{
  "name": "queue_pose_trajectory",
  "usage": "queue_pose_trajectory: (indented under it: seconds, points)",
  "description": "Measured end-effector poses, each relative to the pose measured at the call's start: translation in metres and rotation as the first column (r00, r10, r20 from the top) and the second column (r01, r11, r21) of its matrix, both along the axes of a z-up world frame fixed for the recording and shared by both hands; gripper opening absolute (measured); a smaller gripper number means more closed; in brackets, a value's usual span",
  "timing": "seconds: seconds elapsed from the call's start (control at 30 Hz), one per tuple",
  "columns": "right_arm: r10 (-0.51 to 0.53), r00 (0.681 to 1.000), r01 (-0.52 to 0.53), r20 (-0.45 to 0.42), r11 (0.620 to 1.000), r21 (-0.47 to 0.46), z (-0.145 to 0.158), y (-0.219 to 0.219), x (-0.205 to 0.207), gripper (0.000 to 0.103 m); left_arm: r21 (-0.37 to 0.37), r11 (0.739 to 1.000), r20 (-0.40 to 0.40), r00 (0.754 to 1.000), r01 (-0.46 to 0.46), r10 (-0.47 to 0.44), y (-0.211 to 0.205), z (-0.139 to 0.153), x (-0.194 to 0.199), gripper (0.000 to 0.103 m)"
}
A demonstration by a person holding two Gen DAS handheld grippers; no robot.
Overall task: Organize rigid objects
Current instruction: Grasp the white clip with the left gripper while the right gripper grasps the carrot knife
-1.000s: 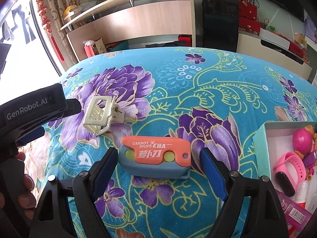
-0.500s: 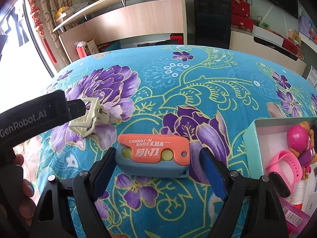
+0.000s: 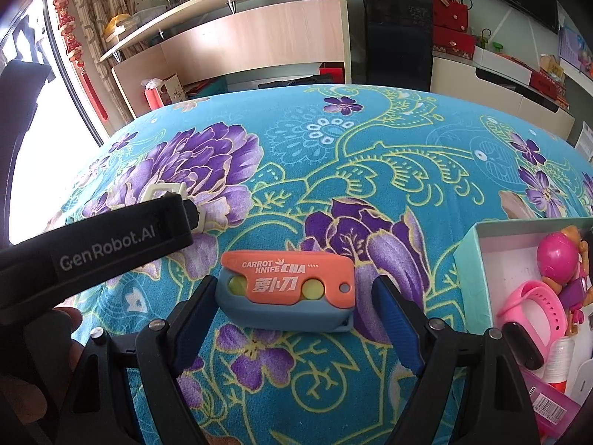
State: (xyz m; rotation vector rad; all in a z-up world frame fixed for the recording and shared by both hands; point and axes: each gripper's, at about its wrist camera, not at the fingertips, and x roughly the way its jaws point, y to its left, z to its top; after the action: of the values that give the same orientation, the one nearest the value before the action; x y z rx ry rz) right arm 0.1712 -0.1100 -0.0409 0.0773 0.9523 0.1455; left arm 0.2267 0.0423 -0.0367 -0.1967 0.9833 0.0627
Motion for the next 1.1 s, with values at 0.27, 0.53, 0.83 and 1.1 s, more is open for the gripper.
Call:
queue_pose_trajectory:
  seconds: [0.27,0.53,0.83,1.1]
  points:
    - [0.002,1.0,-0.002,0.0,1.0,0.003,0.001,0.001,-0.001,0.082,-0.028,0.999,0.004,1.0,0.027,-0.027,-0.002,0.0,-0.001,0.048]
    - [-0.001,1.0,0.001,0.0,1.0,0.01,0.002,-0.002,-0.002,0.072,-0.02,0.999,0.017,0.999,0.031,-0.031,-0.003,0.007,-0.007,0.048]
    - [0.0,1.0,0.0,0.004,1.0,0.024,0.006,-0.006,-0.005,0.072,-0.003,0.999,0.049,0.998,0.032,-0.032,-0.005,0.021,-0.015,0.048]
    - [-0.003,0.998,0.001,0.067,0.999,0.034,0.028,-0.011,-0.013,0.072,0.028,0.999,0.115,0.993,0.032,-0.035,-0.006,0.049,-0.03,0.048]
